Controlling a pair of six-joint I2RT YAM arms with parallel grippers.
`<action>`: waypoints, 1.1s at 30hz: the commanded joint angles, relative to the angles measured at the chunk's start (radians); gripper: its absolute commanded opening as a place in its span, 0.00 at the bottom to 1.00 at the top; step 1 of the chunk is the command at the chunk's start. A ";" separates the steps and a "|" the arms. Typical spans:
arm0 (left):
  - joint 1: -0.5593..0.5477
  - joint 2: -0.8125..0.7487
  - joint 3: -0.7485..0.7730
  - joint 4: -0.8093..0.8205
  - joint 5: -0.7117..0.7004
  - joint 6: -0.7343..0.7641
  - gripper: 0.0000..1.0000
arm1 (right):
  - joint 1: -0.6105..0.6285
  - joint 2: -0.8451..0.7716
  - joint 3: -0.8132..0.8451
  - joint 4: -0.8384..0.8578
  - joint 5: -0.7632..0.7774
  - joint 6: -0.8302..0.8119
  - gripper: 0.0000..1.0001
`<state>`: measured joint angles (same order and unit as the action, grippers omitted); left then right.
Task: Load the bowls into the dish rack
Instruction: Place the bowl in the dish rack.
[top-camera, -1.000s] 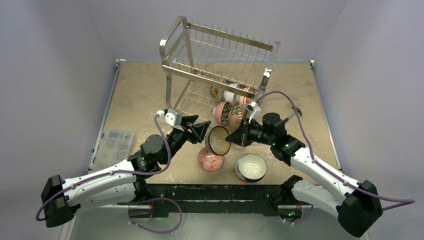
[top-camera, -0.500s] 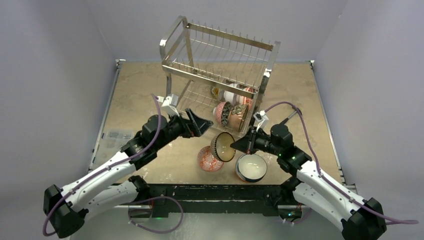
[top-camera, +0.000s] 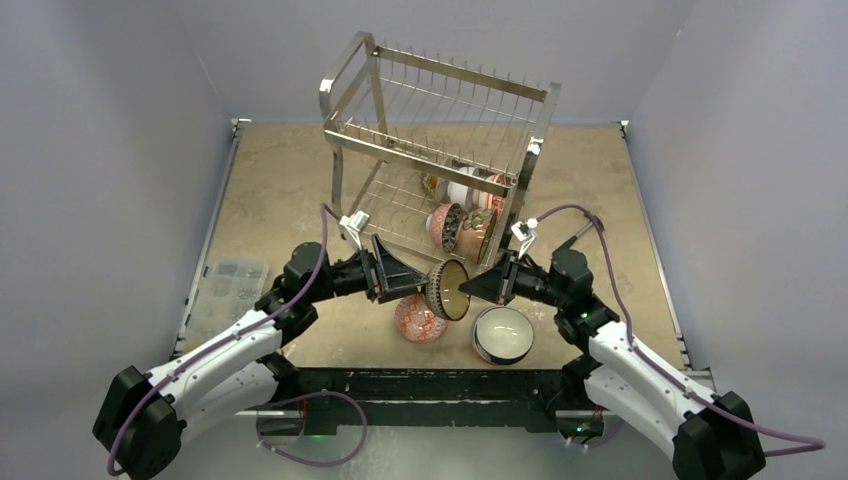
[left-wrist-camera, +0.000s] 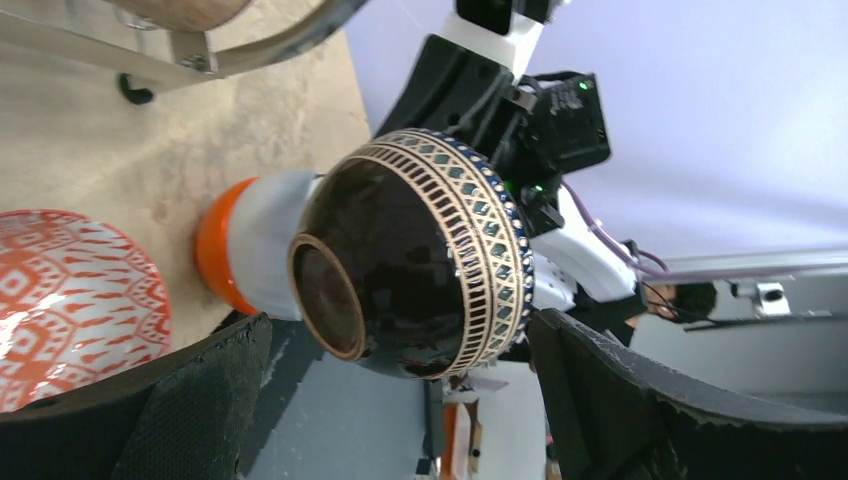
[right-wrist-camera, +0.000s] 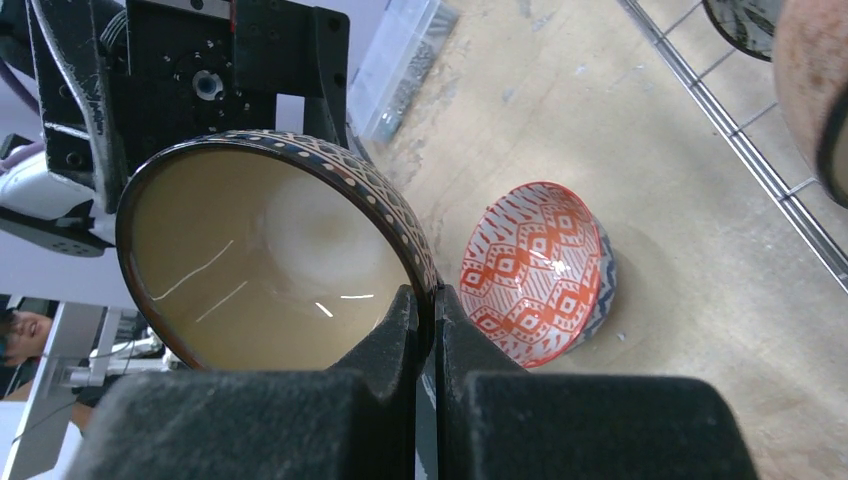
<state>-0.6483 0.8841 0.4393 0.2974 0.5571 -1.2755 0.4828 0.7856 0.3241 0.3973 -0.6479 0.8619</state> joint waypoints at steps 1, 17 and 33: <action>-0.002 -0.014 -0.023 0.196 0.097 -0.106 0.98 | -0.003 0.008 0.022 0.174 -0.075 0.046 0.00; -0.137 0.071 0.037 0.155 0.006 -0.043 0.97 | -0.004 0.082 0.042 0.209 -0.104 0.037 0.00; -0.201 0.150 0.117 0.045 -0.070 0.001 0.98 | -0.004 0.085 0.090 0.092 -0.070 -0.028 0.00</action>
<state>-0.8284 1.0313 0.4870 0.3557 0.5205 -1.3083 0.4702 0.8772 0.3336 0.4530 -0.7204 0.8440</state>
